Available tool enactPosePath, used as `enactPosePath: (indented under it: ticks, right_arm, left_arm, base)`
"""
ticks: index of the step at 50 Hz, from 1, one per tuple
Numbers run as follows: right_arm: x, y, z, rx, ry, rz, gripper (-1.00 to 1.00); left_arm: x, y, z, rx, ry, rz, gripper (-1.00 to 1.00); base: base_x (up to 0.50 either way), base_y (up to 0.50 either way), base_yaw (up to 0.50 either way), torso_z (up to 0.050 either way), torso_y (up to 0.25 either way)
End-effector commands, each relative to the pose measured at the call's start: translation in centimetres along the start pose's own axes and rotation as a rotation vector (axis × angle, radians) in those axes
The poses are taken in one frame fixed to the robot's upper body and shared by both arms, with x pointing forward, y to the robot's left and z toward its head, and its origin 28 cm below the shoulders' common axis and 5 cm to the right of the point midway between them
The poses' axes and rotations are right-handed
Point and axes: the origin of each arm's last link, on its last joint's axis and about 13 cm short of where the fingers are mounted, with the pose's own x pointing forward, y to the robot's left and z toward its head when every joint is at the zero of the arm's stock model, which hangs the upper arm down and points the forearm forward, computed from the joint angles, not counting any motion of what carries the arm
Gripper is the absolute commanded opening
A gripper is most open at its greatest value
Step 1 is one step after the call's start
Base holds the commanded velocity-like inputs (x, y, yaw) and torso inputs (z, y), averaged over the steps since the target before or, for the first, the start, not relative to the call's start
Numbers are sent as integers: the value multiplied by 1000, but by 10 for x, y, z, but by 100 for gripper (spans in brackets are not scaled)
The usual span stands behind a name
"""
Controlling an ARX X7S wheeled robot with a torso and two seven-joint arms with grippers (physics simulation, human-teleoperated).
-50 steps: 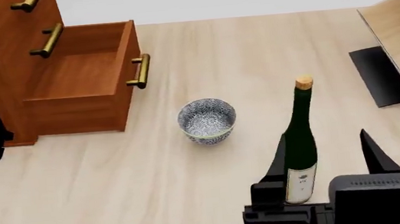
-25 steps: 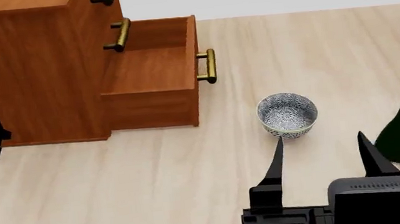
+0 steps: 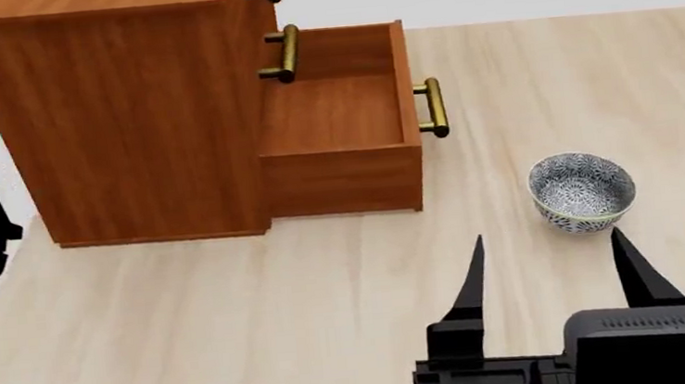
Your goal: Close the bottom drawer of the cabinet and open the top drawer.
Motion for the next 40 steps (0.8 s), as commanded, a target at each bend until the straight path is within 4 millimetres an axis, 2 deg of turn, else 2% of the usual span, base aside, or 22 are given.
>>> enactPosePath:
  ticks: [1,40]
  right_arm:
    - [0,-1,-1,-2,1,-3,100]
    - [-1,0,1,-17,2,4,100]
  left_arm:
    - [0,-1,-1,0,1,-2,100]
    - [0,0,4,-2,-18,7,100]
  base:
    - [0,0,0,0,0]
    - [320,43,0,0,0]
